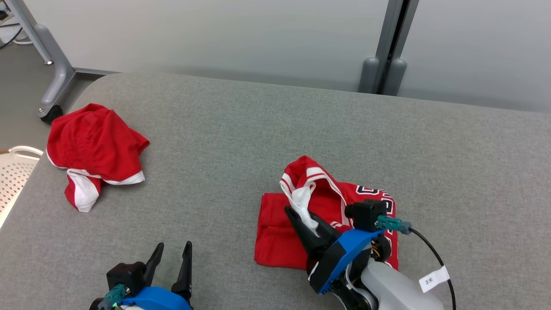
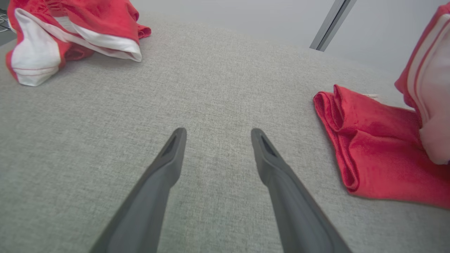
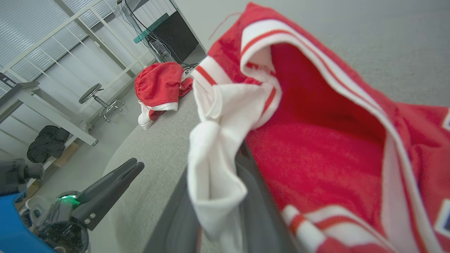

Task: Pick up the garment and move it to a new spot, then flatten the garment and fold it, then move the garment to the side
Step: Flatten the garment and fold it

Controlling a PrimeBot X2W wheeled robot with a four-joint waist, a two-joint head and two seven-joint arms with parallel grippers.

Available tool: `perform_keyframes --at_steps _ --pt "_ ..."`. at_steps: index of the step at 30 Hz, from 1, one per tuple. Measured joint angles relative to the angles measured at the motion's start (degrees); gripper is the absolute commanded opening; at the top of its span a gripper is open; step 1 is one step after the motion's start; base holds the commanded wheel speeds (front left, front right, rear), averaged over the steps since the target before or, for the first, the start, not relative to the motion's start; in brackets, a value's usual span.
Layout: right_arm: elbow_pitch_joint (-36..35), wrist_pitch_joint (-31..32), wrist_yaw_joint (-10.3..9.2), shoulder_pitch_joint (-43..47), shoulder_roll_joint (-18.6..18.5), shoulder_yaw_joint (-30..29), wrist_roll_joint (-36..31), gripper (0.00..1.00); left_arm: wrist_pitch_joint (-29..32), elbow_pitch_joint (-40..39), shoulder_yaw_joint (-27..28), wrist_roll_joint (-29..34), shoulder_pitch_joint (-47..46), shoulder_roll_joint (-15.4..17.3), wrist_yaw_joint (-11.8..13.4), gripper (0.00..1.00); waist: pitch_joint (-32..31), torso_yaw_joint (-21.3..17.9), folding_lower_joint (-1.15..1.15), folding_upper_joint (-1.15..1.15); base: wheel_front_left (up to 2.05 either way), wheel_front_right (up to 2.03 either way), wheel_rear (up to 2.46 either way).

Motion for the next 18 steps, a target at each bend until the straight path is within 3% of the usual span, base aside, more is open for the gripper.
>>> perform_keyframes --at_steps 3,6,18 --pt "-0.7 -0.24 0.0 -1.72 0.03 0.85 1.21 1.0 0.0 0.14 0.49 0.09 0.01 0.03 0.0 1.0 -0.1 0.06 0.0 0.0 0.0 0.0 0.0" --pt "-2.96 -0.32 0.0 -2.45 0.1 -3.19 -1.38 1.0 0.01 0.08 1.96 0.67 0.12 0.0 0.0 1.0 -0.28 -0.91 0.0 0.0 0.0 0.0 0.0" --pt "-10.13 -0.38 0.0 8.67 -0.02 -33.03 -26.63 1.0 0.0 -4.56 7.64 6.17 1.31 -1.4 0.0 1.0 -1.32 -7.8 0.0 -0.01 0.0 0.0 0.0"
